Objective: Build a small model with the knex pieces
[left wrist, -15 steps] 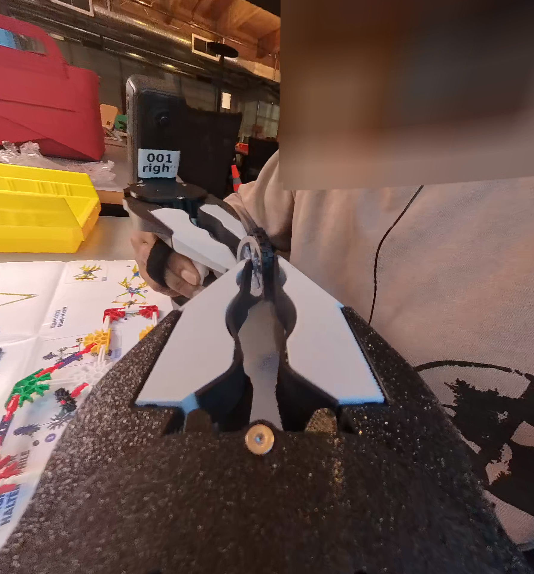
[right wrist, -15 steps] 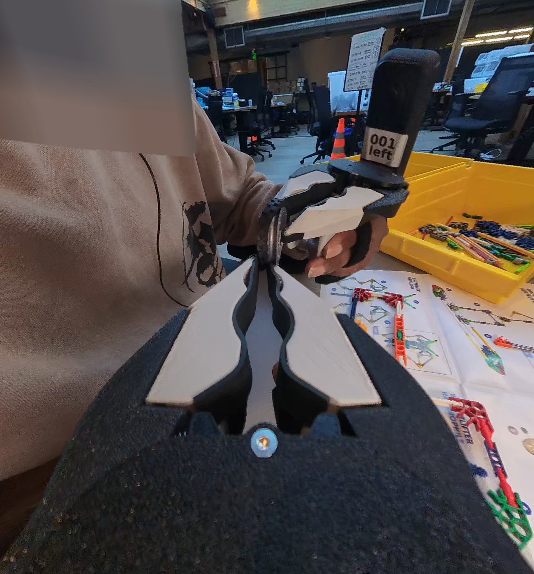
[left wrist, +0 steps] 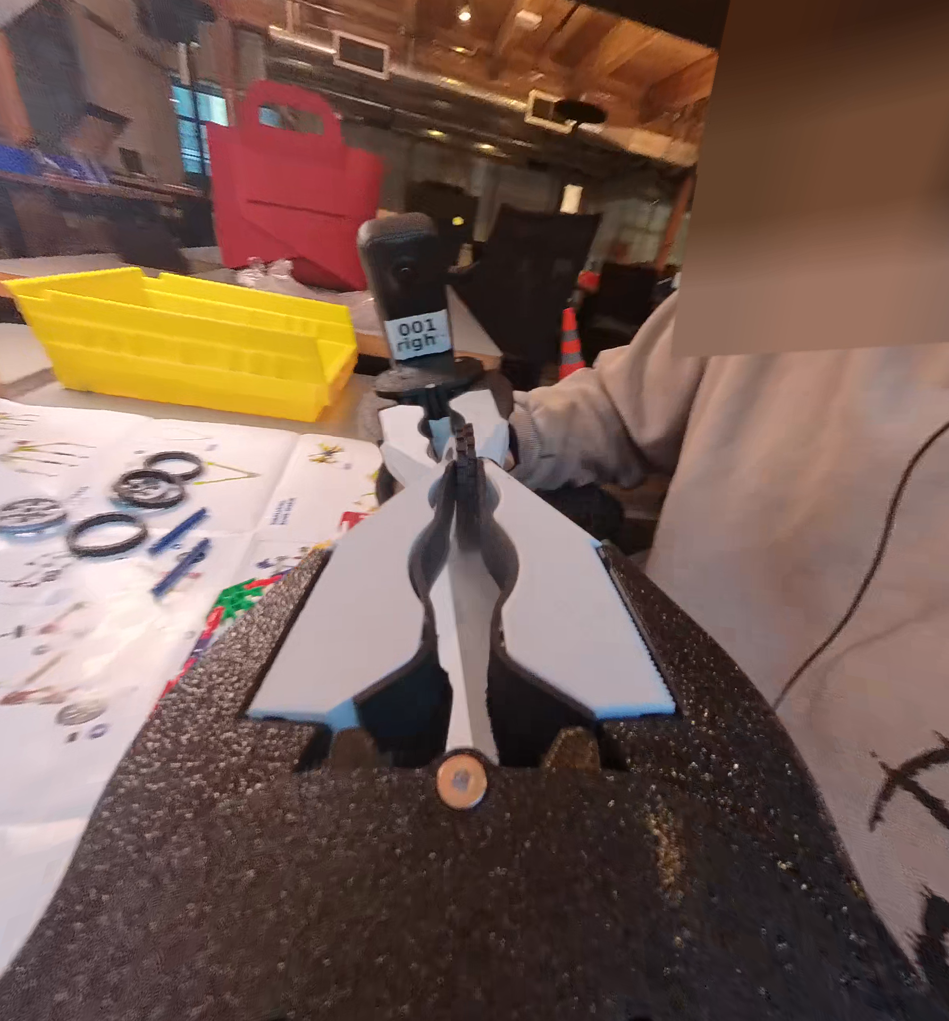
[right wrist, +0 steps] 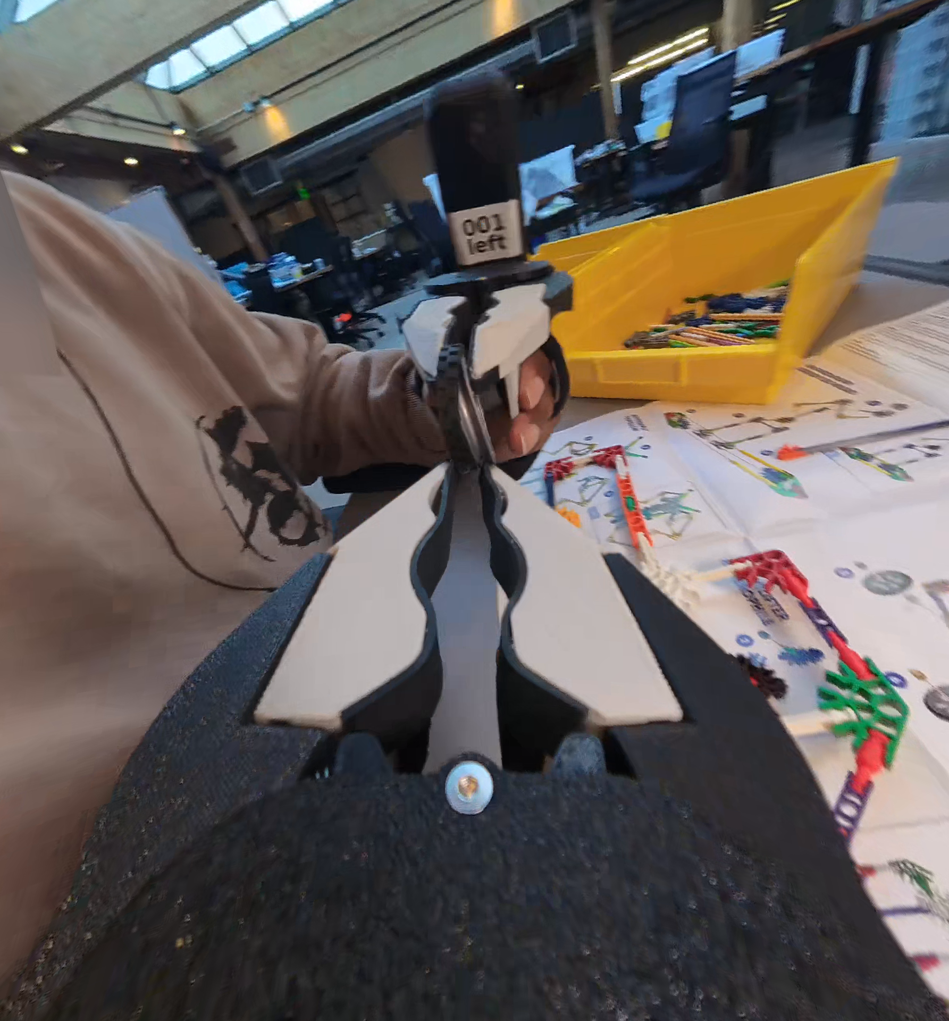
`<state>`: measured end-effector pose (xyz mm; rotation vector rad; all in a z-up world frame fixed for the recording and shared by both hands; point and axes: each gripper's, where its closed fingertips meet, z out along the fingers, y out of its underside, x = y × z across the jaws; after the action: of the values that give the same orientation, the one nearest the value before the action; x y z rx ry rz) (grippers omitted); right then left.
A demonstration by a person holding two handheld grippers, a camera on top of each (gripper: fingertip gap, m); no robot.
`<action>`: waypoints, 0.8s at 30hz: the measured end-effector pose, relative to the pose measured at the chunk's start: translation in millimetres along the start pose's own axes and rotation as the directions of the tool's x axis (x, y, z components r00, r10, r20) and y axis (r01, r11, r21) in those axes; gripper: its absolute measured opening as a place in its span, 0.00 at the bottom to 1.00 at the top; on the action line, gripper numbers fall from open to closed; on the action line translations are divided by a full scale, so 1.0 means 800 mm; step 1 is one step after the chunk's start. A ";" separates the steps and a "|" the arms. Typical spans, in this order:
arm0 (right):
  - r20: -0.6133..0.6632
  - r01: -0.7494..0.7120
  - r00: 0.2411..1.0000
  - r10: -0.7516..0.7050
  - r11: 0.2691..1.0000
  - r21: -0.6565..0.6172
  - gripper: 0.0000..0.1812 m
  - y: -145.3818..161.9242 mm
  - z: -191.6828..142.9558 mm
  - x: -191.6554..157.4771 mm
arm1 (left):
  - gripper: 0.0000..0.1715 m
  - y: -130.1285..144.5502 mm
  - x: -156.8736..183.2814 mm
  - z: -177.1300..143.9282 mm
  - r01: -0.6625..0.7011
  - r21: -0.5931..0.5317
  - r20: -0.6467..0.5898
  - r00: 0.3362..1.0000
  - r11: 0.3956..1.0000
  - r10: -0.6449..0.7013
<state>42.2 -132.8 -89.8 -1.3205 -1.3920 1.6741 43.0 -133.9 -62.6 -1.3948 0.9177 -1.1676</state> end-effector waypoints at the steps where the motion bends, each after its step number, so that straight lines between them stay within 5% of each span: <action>1: -0.052 0.001 0.999 0.000 1.000 0.007 0.04 -0.001 0.000 0.006 | 0.02 0.001 -0.004 0.000 -0.038 -0.002 0.043 0.998 0.999 0.038; 7: -0.235 0.058 0.971 -0.047 0.997 0.042 0.04 -0.013 0.004 0.012 | 0.03 -0.003 -0.001 -0.004 -0.247 -0.002 0.146 0.959 0.969 0.245; 12: -0.398 0.165 0.905 -0.154 0.986 -0.005 0.04 -0.015 0.005 0.027 | 0.03 0.002 -0.010 -0.009 -0.275 -0.055 0.213 0.936 0.960 0.280; 18: -0.595 0.377 0.685 -0.420 0.904 -0.204 0.03 -0.021 -0.004 0.051 | 0.05 0.013 -0.037 -0.016 -0.300 -0.214 0.340 0.869 0.930 0.359; 24: -0.579 0.481 0.515 -0.632 0.772 -0.415 0.03 -0.009 0.005 0.053 | 0.14 0.033 -0.053 -0.012 -0.404 -0.421 0.382 0.733 0.812 0.563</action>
<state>23.0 -94.1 -96.3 -1.2152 -1.3117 0.4893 25.7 -99.8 -95.6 -1.4733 1.0343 -0.2349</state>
